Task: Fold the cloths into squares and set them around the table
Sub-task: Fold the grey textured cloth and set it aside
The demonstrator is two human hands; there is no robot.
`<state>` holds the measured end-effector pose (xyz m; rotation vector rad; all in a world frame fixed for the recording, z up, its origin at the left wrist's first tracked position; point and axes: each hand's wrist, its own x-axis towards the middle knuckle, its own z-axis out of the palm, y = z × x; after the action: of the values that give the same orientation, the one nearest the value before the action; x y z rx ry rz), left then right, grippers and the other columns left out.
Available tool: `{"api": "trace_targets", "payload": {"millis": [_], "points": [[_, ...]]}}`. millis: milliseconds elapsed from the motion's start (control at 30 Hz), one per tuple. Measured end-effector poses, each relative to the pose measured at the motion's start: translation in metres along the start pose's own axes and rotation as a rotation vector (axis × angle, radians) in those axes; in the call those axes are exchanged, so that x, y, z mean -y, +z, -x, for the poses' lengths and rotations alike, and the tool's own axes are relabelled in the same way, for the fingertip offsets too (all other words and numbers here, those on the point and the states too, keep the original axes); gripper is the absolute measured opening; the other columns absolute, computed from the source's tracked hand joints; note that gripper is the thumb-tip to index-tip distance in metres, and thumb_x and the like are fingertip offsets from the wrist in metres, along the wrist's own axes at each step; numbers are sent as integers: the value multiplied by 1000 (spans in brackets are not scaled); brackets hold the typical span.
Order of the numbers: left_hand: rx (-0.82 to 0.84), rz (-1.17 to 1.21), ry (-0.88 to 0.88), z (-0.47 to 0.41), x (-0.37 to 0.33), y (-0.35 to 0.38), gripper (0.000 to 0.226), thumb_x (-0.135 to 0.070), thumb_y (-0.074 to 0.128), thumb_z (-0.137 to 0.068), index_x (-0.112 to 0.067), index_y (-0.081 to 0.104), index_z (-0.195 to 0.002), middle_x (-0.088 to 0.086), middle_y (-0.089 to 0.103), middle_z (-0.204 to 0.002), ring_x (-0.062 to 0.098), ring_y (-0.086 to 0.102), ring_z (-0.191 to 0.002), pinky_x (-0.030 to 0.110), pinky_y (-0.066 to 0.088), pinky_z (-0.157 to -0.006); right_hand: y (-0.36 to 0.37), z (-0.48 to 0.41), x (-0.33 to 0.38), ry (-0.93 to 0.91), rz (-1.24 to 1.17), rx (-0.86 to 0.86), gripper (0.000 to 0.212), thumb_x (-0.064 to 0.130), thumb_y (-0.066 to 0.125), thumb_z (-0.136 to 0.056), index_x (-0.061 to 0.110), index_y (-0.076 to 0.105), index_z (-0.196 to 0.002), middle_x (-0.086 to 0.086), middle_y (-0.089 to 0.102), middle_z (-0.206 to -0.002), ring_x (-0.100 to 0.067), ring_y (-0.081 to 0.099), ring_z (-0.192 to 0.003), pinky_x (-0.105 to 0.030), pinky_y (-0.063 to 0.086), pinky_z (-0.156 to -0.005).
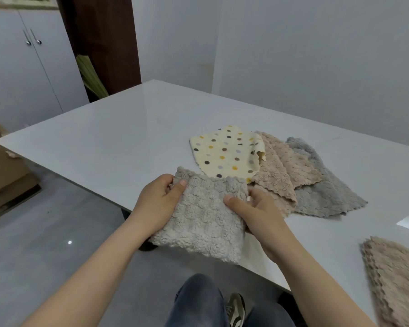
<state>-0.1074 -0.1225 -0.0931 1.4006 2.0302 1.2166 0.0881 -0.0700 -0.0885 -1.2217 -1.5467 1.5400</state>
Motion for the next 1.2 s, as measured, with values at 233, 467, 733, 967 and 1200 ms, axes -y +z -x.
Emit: {"api": "trace_targets", "payload": {"millis": [233,467,733,967,1200], "points": [[90,155,-249,-13,17,-47,41,-43,56,-89,-25,33,-118,-1,62,-81,17,58,-70,28,46,-63,41,-25,-1,-41,48,-30,20,32,69,-86,26,57,-101,-11,73,-95,-27,71,-87,-51,56,-85],[63,135,-188,-29,48,-71,6,-25,67,-85,-24,66,-90,1,68,-95,14,60,-77,24,46,-70,78,-59,4,2,-48,-34,24,25,68,-87,18,56,-107,-7,73,-101,-22,71,-92,-45,57,-87],[-1,84,-111,-66,65,-84,12,-17,63,-88,-21,71,-95,-3,68,-96,24,63,-90,24,47,-76,113,-88,9,27,-59,-83,35,28,67,-88,14,53,-117,-5,68,-110,-22,68,-97,-42,56,-88],[-52,53,-55,-95,76,-81,13,-14,62,-88,-23,69,-95,1,69,-92,18,57,-73,18,43,-62,125,-112,11,23,36,-159,39,34,68,-86,13,55,-115,-4,67,-109,-23,67,-98,-46,54,-90],[-56,34,-54,-99,82,-76,12,-15,60,-89,-22,67,-96,-2,67,-93,10,54,-67,17,40,-59,122,-121,11,-12,229,-203,37,41,69,-83,14,55,-104,-4,67,-102,-23,67,-91,-48,56,-83]]}}
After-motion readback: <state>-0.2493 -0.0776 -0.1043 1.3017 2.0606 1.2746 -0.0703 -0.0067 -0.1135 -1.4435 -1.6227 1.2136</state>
